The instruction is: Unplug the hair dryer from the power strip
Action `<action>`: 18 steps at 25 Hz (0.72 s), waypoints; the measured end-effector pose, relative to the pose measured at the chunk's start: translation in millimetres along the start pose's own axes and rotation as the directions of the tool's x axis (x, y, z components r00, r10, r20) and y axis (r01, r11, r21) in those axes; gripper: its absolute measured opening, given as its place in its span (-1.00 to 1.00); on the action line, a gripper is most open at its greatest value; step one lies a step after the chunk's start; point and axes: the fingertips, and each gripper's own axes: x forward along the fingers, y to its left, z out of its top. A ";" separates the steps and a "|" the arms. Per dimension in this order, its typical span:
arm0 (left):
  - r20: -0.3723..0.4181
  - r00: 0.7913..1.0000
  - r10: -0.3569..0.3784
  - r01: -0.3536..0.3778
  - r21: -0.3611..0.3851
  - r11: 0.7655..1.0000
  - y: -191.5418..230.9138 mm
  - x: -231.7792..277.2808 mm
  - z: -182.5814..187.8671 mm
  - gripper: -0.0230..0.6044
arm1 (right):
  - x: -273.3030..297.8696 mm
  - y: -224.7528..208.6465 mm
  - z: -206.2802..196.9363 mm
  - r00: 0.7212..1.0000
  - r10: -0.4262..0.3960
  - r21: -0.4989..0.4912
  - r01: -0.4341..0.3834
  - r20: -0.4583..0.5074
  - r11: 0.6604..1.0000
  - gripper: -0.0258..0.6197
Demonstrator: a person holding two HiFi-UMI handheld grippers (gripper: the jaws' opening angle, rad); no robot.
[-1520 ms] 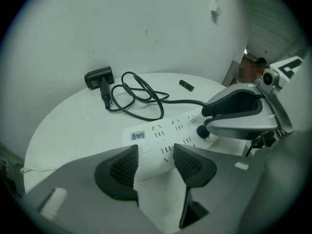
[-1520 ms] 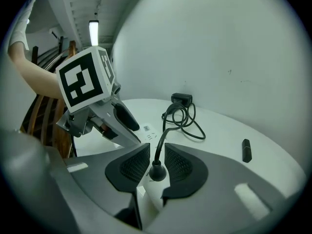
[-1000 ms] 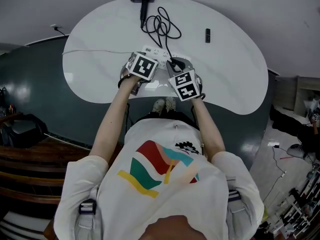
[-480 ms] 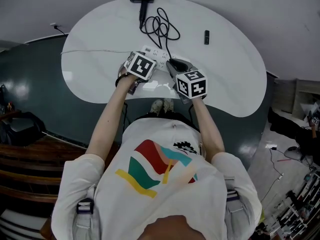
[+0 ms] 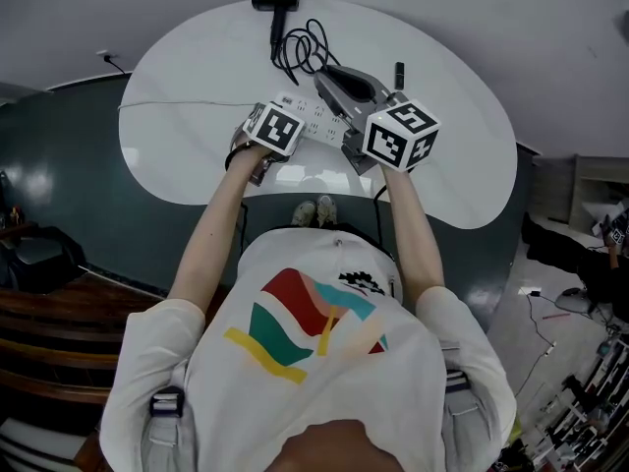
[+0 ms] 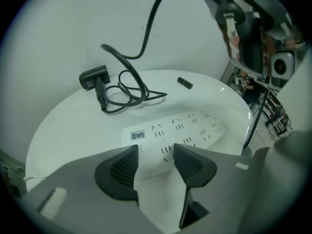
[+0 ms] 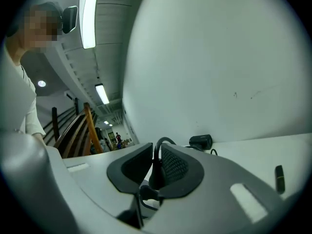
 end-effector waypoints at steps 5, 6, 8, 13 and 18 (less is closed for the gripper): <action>-0.017 1.000 -0.015 0.015 -0.005 1.000 -1.0 1.2 -4.5 -0.20 | -3.0 -1.3 0.2 1.000 -0.028 -0.013 0.028 -0.002 1.000 -0.71; -0.015 1.000 -0.014 0.014 -0.006 1.000 -0.7 0.9 -4.1 -0.20 | -3.5 -1.8 0.4 0.999 -0.034 -0.024 0.034 -0.007 0.999 -0.71; -0.012 1.000 -0.007 0.007 -0.007 1.000 0.0 0.4 -3.4 -0.20 | -4.7 -3.1 -0.6 0.999 -0.043 -0.031 0.043 -0.013 0.999 -0.70; -0.015 1.000 -0.014 0.014 -0.006 1.000 -2.0 1.3 -2.9 -0.20 | -6.6 -4.1 -3.8 0.998 -0.061 -0.036 0.060 -0.023 0.998 -0.70; 0.000 1.000 -0.010 0.010 -0.008 1.000 -1.2 1.3 -3.5 -0.20 | -7.9 -7.0 -12.0 0.995 -0.091 -0.061 0.088 -0.046 0.994 -0.70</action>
